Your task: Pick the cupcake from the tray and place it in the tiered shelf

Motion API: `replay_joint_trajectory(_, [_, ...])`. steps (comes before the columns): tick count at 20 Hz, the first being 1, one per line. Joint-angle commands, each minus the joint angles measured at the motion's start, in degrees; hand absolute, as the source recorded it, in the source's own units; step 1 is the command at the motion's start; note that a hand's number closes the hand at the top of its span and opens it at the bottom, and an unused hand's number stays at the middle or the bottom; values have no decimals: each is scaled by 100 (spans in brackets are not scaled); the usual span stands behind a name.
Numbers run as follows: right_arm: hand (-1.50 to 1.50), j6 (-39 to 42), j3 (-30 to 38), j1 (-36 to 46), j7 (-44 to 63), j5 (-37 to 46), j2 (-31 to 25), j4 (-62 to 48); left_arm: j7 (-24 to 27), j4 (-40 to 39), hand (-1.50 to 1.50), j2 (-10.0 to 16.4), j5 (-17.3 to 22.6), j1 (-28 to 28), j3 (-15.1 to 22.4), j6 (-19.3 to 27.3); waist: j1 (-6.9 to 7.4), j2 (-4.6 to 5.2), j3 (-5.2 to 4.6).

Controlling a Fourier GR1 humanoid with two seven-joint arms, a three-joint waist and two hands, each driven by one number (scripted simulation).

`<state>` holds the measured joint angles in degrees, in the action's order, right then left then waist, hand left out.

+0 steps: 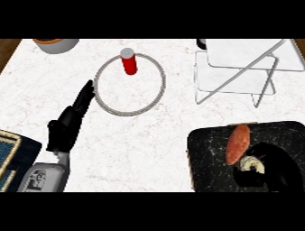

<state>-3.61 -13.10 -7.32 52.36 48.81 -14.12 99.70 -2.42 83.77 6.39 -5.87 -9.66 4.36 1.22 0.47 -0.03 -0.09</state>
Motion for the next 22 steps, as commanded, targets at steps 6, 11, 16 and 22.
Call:
replay_joint_trajectory(6, [150, 216, -2781, 1855, 519, 814, 1380, -886, 22, -167, 0, -73, -101, -154, 145, -54, 236, 31, 7])
replay_joint_trajectory(11, [150, -1369, -3249, 2598, 977, 228, 1402, -688, 195, -216, 0, -67, -87, 20, 85, -42, 141, 16, 10])
replay_joint_trajectory(16, [150, -1616, -3531, 3275, 1674, 626, 1408, 123, 44, -234, 0, -37, -94, -231, -95, 72, 10, -17, 6])
replay_joint_trajectory(22, [150, -1526, -3332, 3865, 2531, 1455, 1408, 526, 201, -277, 0, 98, 81, -140, -230, -151, -38, -28, -2])
